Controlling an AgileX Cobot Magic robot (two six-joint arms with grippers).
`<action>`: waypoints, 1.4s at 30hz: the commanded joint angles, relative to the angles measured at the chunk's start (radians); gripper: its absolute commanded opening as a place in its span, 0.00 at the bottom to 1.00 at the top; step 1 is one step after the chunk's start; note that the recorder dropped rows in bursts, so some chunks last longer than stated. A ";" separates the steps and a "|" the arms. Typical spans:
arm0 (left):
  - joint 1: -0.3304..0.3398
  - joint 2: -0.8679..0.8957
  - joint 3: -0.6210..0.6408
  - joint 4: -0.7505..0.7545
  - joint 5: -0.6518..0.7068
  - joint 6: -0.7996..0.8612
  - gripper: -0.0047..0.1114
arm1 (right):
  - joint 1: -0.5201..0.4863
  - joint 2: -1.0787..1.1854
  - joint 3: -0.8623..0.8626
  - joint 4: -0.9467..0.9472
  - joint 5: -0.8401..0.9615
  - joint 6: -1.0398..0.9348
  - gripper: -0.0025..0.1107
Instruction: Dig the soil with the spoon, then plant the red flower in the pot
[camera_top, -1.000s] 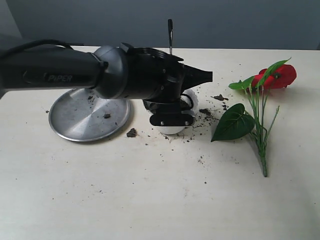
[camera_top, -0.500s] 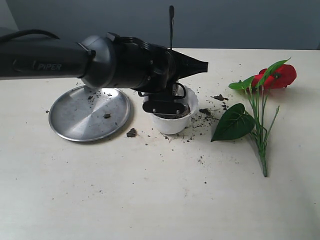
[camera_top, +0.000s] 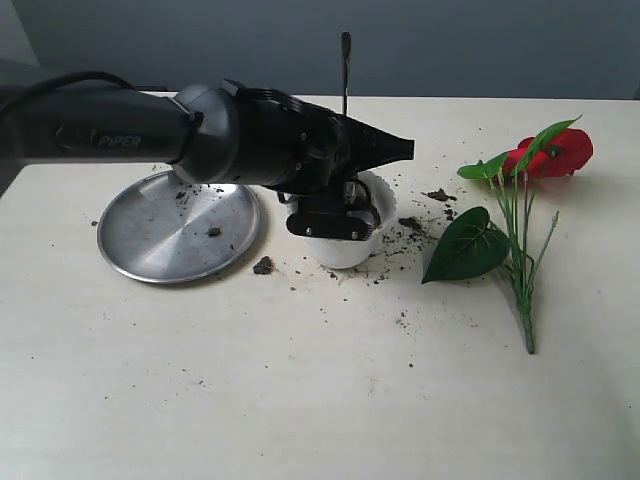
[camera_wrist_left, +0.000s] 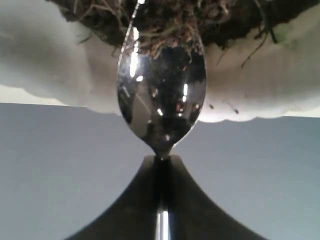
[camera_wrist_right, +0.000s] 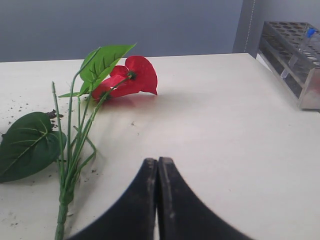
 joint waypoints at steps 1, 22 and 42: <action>0.001 0.000 0.001 -0.011 -0.007 -0.003 0.04 | 0.003 -0.004 0.002 -0.001 -0.004 0.000 0.02; -0.033 0.000 0.001 -0.314 0.048 0.236 0.04 | 0.003 -0.004 0.002 -0.001 -0.004 0.000 0.02; -0.072 -0.065 0.001 -0.113 0.133 0.136 0.04 | 0.003 -0.004 0.002 -0.001 -0.004 0.000 0.02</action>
